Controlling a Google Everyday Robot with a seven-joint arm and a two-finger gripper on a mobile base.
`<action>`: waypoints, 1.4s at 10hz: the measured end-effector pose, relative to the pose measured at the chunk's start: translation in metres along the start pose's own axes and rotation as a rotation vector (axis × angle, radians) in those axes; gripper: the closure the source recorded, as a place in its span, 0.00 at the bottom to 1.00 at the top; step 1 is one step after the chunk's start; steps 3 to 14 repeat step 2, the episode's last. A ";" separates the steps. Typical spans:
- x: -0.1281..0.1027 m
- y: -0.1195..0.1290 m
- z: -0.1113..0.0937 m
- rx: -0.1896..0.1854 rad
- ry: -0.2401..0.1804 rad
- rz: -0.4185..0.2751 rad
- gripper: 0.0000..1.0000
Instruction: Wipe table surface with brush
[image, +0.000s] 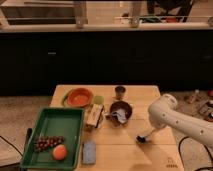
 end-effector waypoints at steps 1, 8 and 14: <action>-0.001 0.000 -0.003 0.009 -0.029 0.003 1.00; -0.002 -0.003 -0.008 0.031 -0.083 -0.002 1.00; -0.002 -0.003 -0.008 0.031 -0.083 -0.002 1.00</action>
